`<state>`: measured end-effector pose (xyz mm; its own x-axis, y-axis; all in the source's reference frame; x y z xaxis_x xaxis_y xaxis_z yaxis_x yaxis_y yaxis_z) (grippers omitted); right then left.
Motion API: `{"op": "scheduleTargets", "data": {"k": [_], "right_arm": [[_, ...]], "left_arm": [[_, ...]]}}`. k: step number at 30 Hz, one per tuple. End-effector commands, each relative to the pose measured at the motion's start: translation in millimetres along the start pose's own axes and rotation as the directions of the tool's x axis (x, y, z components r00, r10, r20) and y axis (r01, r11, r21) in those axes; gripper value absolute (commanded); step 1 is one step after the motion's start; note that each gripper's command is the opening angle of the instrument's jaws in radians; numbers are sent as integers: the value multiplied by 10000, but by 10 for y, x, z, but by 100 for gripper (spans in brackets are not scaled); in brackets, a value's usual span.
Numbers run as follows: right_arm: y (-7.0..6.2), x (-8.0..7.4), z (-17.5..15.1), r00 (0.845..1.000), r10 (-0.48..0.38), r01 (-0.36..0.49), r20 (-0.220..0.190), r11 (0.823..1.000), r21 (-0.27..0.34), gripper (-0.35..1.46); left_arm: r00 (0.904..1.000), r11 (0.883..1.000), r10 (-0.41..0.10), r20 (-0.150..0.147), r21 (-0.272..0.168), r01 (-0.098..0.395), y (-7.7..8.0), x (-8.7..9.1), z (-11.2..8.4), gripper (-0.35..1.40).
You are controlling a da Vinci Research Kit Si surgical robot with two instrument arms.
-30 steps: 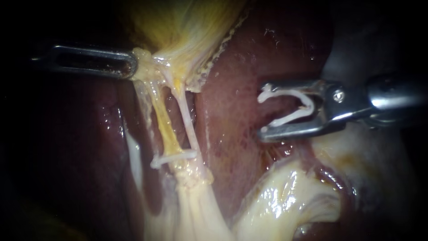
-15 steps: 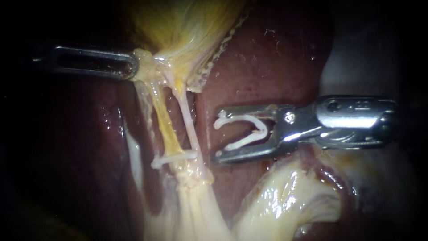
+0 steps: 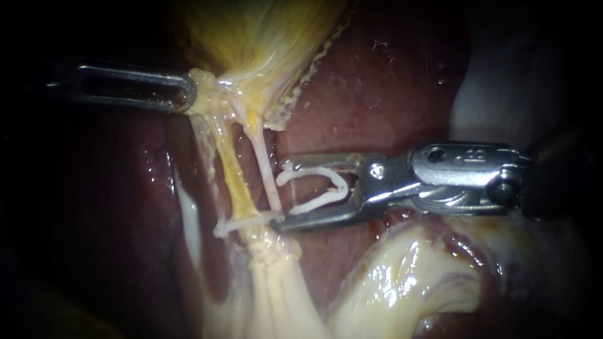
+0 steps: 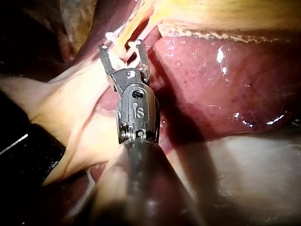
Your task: Clipping second clip left tube
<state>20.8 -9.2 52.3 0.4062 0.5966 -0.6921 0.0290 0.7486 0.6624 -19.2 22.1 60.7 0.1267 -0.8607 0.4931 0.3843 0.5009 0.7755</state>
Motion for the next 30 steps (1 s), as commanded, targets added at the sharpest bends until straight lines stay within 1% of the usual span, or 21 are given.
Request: {"op": "scheduleTargets", "data": {"k": [1,12,19,30], "right_arm": [[0,-1,2,10000,34,-34,7,10000,26,49],[2,-9,21,10000,69,-71,69,9998,187,49],[8,-20,31,9999,96,-100,130,9994,333,49],[20,-35,41,9997,180,-185,157,9994,295,49]], "left_arm": [[10000,10000,-2,1,-5,2,0,0,0,-35],[10000,10000,-6,-5,10,6,-2,0,1,-35],[10000,10000,-7,-14,30,7,-2,0,2,-35],[10000,10000,-1,-18,43,2,-3,1,4,-35]]}}
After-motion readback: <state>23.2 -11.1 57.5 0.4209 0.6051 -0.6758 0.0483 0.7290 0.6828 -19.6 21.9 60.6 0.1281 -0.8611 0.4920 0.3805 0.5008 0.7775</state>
